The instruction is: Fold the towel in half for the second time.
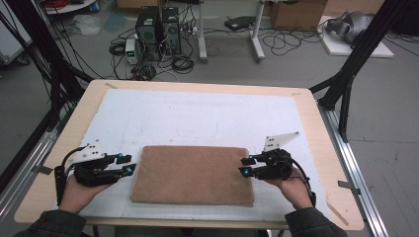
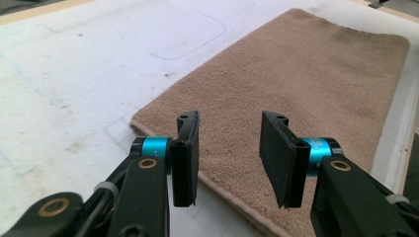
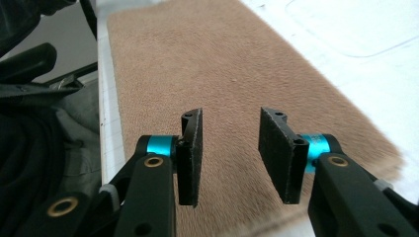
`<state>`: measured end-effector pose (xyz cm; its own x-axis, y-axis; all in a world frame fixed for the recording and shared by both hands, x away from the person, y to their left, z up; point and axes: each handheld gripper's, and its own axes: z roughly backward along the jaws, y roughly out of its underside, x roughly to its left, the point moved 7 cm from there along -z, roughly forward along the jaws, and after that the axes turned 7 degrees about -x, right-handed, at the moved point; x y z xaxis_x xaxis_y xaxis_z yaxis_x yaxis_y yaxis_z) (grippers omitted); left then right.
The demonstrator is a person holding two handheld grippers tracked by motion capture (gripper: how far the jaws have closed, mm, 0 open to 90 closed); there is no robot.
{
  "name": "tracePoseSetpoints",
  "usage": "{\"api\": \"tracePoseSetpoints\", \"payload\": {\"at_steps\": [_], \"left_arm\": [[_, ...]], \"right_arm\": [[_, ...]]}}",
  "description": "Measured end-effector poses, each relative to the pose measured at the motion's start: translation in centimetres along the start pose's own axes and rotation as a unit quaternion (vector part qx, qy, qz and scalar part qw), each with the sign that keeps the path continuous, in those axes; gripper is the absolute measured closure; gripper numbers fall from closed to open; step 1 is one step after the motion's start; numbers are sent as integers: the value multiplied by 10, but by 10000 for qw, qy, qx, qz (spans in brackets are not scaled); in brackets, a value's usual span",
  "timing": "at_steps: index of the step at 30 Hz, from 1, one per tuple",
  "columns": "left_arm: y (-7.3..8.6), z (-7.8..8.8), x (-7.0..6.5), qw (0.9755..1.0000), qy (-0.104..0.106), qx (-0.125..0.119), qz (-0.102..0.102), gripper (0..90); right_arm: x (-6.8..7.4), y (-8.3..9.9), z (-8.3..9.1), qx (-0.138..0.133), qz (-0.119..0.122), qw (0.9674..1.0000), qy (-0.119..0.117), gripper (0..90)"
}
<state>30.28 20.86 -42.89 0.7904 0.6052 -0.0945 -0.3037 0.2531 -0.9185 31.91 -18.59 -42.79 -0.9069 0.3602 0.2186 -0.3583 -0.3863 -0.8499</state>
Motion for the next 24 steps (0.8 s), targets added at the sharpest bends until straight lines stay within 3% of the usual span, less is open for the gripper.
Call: {"api": "tracePoseSetpoints", "payload": {"at_steps": [3,5,9,13,20,24], "left_arm": [[7,-13,-5,9996,65,254,-125,602],[12,-21,-7,9993,121,346,-86,601],[27,-33,-9,9978,130,638,-150,571],[40,-40,-9,9952,-4,919,-327,574],[41,-41,-7,9959,-124,836,-321,592],[32,-38,-3,9980,-202,580,-174,584]], "right_arm": [[1,7,-13,229,141,9996,-13,611],[1,14,-19,398,224,9989,34,603],[1,28,-25,501,210,9985,-5,601],[2,43,-28,656,170,9977,1,612],[9,49,-27,671,289,9973,73,632],[7,42,-24,538,333,9978,190,599]]}}
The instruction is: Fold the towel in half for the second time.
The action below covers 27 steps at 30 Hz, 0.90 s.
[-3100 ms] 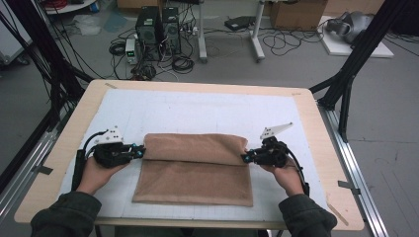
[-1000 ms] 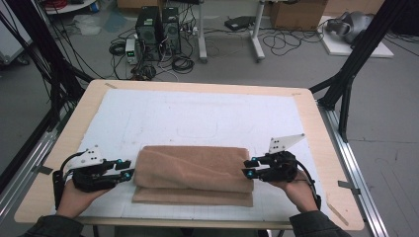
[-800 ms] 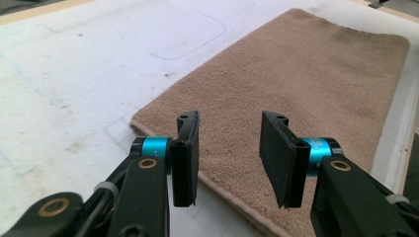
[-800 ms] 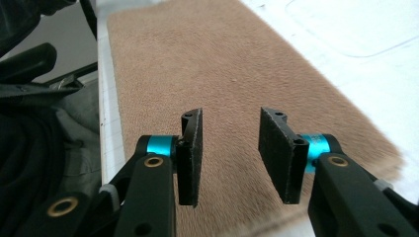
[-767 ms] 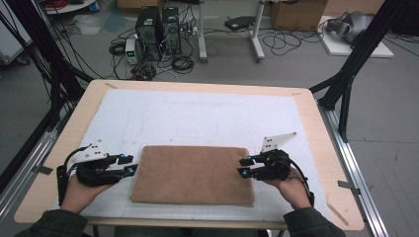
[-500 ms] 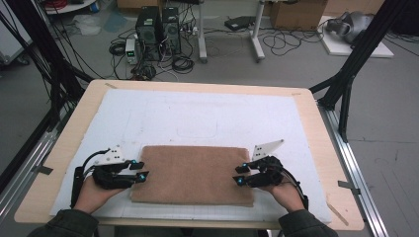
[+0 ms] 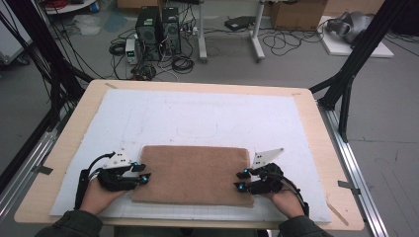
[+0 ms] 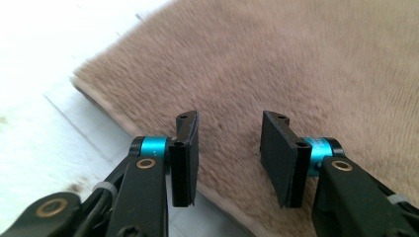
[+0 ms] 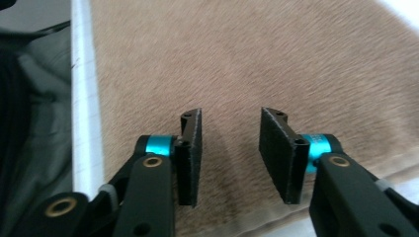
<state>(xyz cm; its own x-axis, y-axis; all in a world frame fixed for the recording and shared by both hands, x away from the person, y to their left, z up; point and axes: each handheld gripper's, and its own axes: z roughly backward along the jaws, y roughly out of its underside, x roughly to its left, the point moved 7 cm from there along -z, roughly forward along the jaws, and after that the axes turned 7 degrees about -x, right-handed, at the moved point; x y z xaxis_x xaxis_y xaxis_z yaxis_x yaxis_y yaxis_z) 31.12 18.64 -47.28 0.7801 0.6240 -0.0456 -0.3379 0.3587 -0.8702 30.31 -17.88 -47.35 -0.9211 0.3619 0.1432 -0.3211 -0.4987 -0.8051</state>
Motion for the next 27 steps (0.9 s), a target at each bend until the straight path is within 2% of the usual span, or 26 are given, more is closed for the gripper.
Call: {"api": "tracePoseSetpoints", "payload": {"at_steps": [4,6,11,12,17,20,24,27], "left_arm": [[-10,2,10,9997,-122,-198,115,571],[-12,0,17,9994,-229,-204,137,562],[-24,-8,33,9986,-390,-304,159,528],[-25,-11,37,9983,-414,-340,225,520],[-24,-26,52,9973,-537,-217,458,476],[-20,-33,56,9966,-568,-190,572,462],[-15,-39,60,9966,-553,-47,611,455],[-10,-44,60,9961,-501,39,731,451]], "right_arm": [[-14,-12,4,-140,8,9995,282,559],[-23,-19,6,-196,14,9988,457,530],[-45,-26,6,-289,-70,9964,795,462],[-49,-27,5,-291,-91,9960,836,449],[-68,-24,-3,-331,-295,9930,1094,387],[-77,-21,-6,-346,-370,9913,1215,377],[-86,-15,-12,-264,-479,9900,1300,366],[-88,-13,-18,-218,-495,9909,1231,368]]}}
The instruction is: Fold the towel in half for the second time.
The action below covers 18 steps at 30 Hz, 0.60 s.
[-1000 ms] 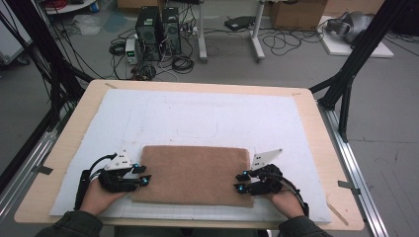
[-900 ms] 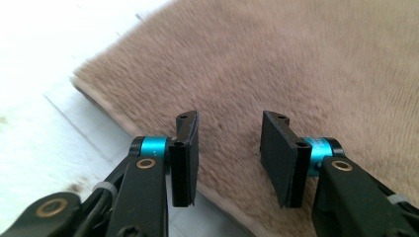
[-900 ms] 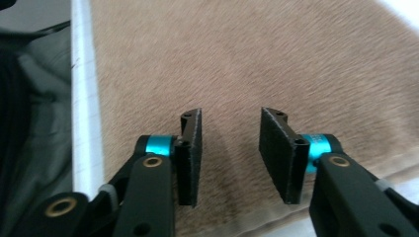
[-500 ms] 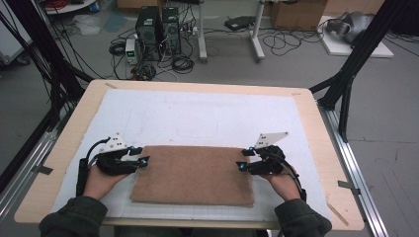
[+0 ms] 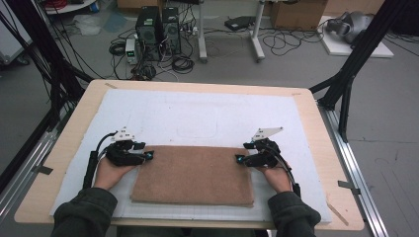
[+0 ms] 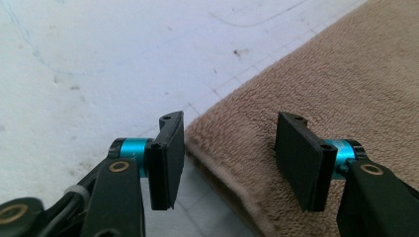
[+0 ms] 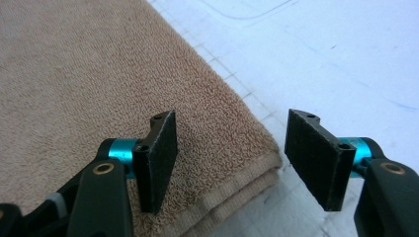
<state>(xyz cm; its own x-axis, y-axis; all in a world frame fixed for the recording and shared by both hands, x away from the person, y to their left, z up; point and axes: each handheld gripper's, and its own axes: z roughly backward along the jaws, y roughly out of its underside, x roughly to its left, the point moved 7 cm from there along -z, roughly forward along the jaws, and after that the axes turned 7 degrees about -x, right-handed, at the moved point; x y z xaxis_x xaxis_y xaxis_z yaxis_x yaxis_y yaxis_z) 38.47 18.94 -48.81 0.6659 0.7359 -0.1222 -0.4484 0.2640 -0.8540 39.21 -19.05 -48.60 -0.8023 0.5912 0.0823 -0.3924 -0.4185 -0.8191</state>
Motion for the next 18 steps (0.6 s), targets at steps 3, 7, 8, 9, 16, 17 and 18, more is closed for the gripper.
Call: {"api": "tracePoseSetpoints", "payload": {"at_steps": [3,7,8,9,16,17,18], "left_arm": [[1,-1,0,9999,83,15,91,485],[1,0,-2,9997,209,11,88,597],[1,0,-4,9997,218,17,62,633],[1,0,-5,9997,245,31,14,670],[-6,5,-9,9998,2,-143,-105,780],[-9,6,-9,9997,-48,-213,-115,782],[-12,7,-8,9995,-96,-259,-129,784]], "right_arm": [[1,3,-4,46,-119,9998,-181,430],[5,3,-3,62,-88,9992,-381,591],[6,2,-3,66,-31,9991,-409,638],[7,2,-3,76,-29,9991,-426,677],[8,-4,3,10,-46,9988,-481,764],[7,-6,4,-28,-69,9988,-484,765],[7,-9,6,-32,-53,9989,-472,766]]}}
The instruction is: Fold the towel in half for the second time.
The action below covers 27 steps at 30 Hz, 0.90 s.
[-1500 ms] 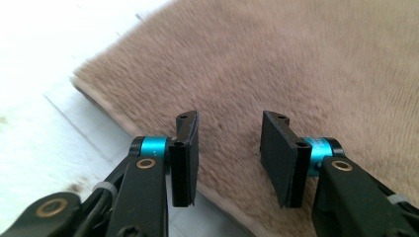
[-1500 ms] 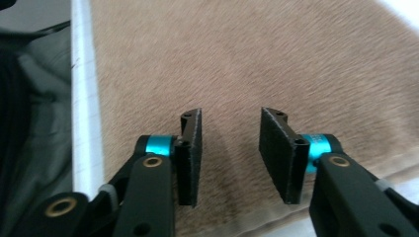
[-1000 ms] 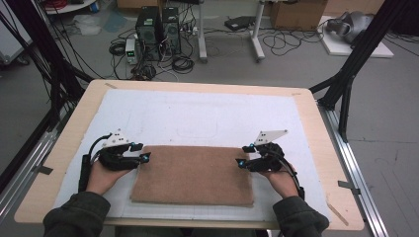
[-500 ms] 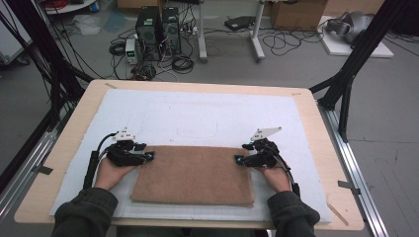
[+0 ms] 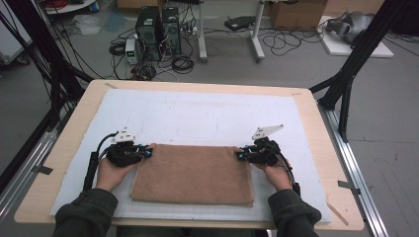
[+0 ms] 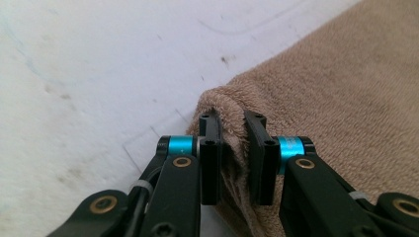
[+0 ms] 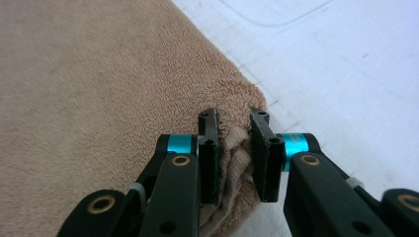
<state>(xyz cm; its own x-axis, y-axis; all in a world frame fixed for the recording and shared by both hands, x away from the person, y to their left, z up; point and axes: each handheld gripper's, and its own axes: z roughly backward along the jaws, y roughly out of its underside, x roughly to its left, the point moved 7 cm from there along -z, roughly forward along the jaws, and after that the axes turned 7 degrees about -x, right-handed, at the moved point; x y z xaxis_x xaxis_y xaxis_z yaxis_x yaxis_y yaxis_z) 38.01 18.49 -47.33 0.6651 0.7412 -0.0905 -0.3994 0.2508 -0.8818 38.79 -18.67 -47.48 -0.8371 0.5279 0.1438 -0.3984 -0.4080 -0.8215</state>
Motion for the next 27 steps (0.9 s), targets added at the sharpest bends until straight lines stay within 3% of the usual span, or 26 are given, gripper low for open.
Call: {"api": "tracePoseSetpoints", "payload": {"at_steps": [5,13,18,19,20,21,22,24,27], "left_arm": [[-17,3,5,9989,-240,-372,155,787],[-50,-3,18,9972,-521,-539,42,789],[-86,-11,35,9949,-709,-716,-95,788],[-90,-15,40,9944,-812,-661,-136,774],[-93,-17,46,9928,-1047,-548,-176,734],[-94,-18,51,9904,-1246,-564,-182,693],[-93,-18,55,9896,-1301,-606,-99,648],[-87,-18,60,9913,-1248,-428,12,607],[-76,-14,59,9943,-1034,-267,81,578]], "right_arm": [[-2,-19,8,-198,74,9997,146,767],[-19,-54,13,-356,142,9982,465,767],[-39,-89,16,-448,243,9959,742,761],[-46,-95,15,-474,187,9952,839,713],[-53,-100,14,-533,157,9934,1008,631],[-59,-102,13,-581,71,9918,1134,621],[-62,-102,11,-679,-13,9910,1153,592],[-64,-98,8,-660,-221,9920,1058,559],[-60,-88,4,-514,-156,9933,1027,553]]}}
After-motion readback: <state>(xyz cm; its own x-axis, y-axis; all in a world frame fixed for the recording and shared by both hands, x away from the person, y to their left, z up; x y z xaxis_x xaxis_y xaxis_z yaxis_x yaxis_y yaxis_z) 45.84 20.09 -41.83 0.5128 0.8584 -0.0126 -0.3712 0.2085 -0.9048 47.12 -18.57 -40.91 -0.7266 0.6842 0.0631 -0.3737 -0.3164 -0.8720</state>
